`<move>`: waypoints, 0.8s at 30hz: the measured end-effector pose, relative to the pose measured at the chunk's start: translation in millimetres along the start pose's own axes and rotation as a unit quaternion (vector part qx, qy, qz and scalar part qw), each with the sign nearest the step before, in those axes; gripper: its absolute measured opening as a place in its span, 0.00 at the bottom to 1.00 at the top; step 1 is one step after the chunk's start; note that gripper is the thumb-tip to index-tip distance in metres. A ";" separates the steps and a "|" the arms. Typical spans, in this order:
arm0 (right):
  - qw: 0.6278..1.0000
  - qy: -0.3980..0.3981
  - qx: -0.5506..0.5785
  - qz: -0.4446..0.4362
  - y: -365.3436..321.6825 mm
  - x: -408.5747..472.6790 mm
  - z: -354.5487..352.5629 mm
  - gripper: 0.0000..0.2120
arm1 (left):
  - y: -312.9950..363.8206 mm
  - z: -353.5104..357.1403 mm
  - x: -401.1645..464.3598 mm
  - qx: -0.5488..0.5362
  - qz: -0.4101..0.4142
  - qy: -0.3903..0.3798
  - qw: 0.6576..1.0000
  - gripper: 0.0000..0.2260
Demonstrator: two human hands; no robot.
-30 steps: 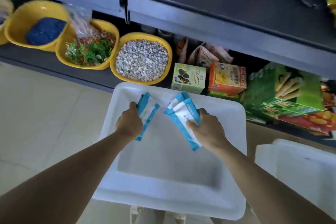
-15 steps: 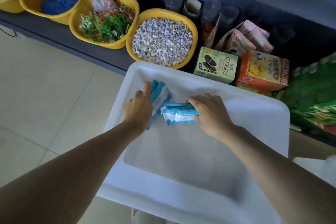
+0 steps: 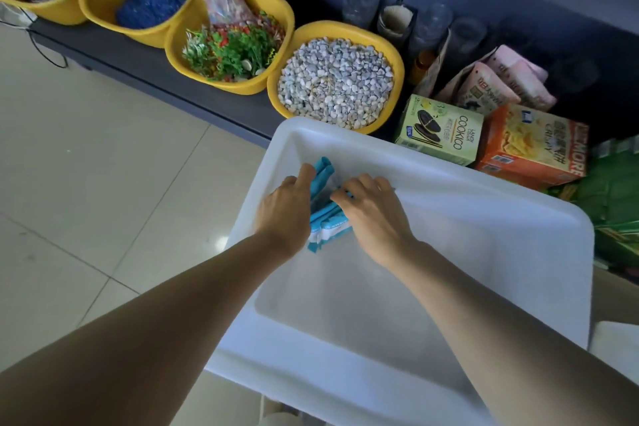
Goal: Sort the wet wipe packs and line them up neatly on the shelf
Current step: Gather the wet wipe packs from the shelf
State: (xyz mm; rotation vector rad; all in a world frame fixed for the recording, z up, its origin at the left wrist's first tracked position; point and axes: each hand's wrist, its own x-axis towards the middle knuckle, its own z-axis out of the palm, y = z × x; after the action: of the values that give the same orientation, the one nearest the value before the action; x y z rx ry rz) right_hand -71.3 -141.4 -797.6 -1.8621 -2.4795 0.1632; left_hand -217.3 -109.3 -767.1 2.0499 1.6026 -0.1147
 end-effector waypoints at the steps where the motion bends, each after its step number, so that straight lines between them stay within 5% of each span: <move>1: 1.000 0.006 0.003 0.003 0.1 -1.7 1.0 0.19 | -0.1 1.6 2.7 -0.007 -0.003 0.001 1.000 0.25; 6: 0.999 0.000 0.006 0.040 0.7 -10.8 6.5 0.23 | 4.2 3.0 18.3 0.035 -0.014 -0.056 0.998 0.21; 15: 0.987 0.054 0.055 0.144 -11.5 -27.6 6.8 0.24 | 18.8 -19.4 43.6 0.106 0.135 -0.060 0.983 0.15; 24: 0.967 0.121 0.059 0.217 -26.3 -6.5 18.5 0.29 | 5.6 -35.6 47.7 0.177 0.149 -0.032 0.972 0.21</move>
State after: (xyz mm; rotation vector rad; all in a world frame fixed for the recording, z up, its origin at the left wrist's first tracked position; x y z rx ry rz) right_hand -96.4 -156.1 -813.0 -2.1925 -1.8408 0.0859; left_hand -207.0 -52.2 -752.8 2.5063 1.2880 -0.3768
